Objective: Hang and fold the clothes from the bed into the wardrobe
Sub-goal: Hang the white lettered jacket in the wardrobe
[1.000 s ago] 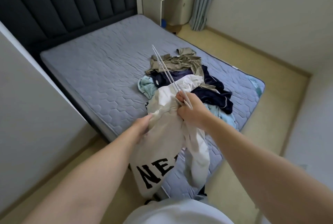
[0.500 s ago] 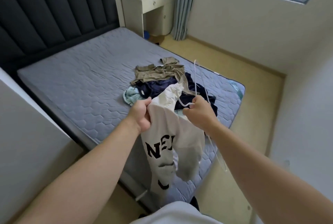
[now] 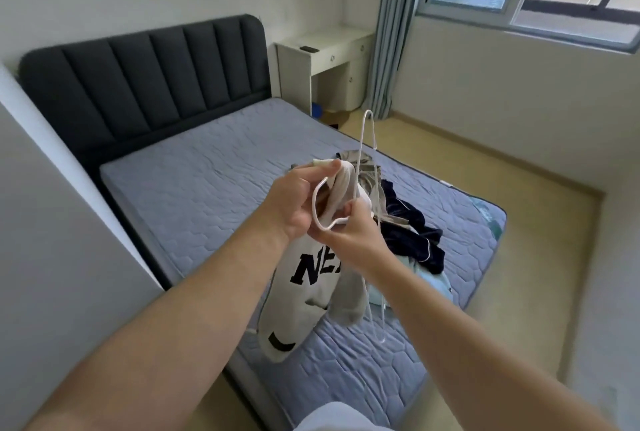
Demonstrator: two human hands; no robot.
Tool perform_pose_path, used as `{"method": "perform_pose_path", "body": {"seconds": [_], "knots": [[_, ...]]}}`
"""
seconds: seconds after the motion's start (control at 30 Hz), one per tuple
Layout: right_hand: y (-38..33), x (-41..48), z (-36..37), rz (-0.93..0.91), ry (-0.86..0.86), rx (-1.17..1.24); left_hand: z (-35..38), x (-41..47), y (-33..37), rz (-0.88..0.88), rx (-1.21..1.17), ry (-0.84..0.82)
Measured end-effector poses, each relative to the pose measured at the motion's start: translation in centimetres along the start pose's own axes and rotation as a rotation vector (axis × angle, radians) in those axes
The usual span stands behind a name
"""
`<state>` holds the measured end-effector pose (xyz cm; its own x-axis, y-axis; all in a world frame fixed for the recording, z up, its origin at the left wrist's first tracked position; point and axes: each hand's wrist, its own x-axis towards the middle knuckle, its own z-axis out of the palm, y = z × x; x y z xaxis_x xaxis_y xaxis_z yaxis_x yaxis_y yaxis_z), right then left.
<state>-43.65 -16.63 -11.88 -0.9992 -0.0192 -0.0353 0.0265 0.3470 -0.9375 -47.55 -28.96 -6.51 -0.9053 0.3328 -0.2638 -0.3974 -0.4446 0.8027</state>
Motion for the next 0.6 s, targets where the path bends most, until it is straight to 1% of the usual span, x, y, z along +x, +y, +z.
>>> {"method": "perform_pose_path", "body": {"seconds": [0.1,0.23,0.3,0.37,0.47,0.53,0.6], "knots": [[0.4,0.8,0.3,-0.026,0.032,0.022,0.1,0.0,0.6,0.021,0.009,0.002],[1.1,2.1,-0.1,-0.016,0.168,-0.019,-0.4,0.6,0.6,0.065,0.008,0.041],[1.3,2.6,-0.5,0.024,0.158,0.009,-1.0,1.0,0.4,0.102,0.019,0.118],[1.2,2.9,-1.0,0.035,0.139,0.02,-1.8,1.5,0.3,0.135,0.038,0.234],[-0.3,3.3,-1.6,0.021,0.112,0.028,-3.3,2.3,-0.4,0.109,0.116,0.418],[-1.9,3.7,-2.1,0.005,0.097,0.078,-4.2,2.5,-1.8,0.045,0.108,0.464],[-3.3,3.9,-2.6,-0.028,0.069,0.118,-5.0,2.7,-3.6,-0.001,0.034,0.463]]}}
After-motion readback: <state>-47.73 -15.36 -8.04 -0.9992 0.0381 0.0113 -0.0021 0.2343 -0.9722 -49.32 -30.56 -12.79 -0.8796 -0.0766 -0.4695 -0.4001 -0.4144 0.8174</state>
